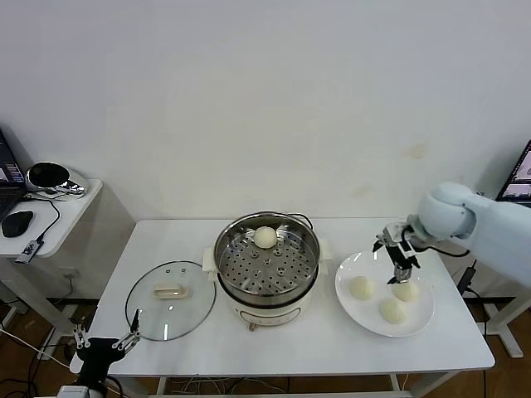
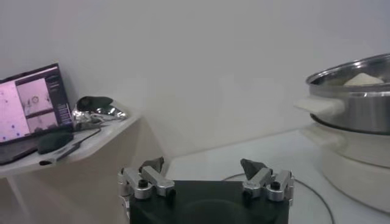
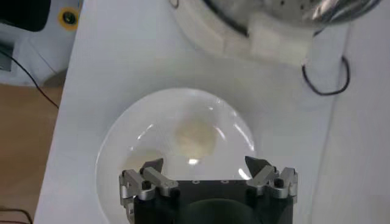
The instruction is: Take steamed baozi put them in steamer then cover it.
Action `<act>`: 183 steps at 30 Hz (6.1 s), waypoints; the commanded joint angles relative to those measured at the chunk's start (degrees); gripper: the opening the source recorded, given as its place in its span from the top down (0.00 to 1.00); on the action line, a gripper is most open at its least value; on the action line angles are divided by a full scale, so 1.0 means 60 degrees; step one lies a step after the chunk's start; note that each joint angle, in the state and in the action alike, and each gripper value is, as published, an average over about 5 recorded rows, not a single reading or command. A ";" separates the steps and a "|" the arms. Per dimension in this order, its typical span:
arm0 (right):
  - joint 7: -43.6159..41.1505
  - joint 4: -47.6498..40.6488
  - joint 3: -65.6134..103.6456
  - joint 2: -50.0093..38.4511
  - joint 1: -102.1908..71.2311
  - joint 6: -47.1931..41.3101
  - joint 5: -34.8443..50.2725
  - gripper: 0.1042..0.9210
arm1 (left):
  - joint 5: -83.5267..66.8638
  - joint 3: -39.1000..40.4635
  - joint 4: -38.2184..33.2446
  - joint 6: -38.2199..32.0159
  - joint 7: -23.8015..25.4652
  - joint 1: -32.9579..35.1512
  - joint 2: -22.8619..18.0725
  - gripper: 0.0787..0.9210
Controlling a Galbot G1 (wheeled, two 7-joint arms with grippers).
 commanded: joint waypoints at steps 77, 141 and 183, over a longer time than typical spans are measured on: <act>-0.0264 0.0197 -0.1813 0.1362 0.4537 -0.1379 0.3391 0.38 | -0.0043 0.0141 0.0186 -0.0010 0.0031 -0.0213 0.0155 0.12; -0.0422 -0.0431 -0.2030 0.4166 0.4134 -0.2883 0.4371 0.12 | -0.0087 0.0168 0.0020 0.0053 0.0069 -0.0425 0.0118 0.12; -0.0520 -0.1057 0.2961 -0.0355 -0.4040 0.0305 -0.1600 0.12 | 0.0245 0.0109 0.0043 0.0046 0.0057 -0.0088 -0.0079 0.12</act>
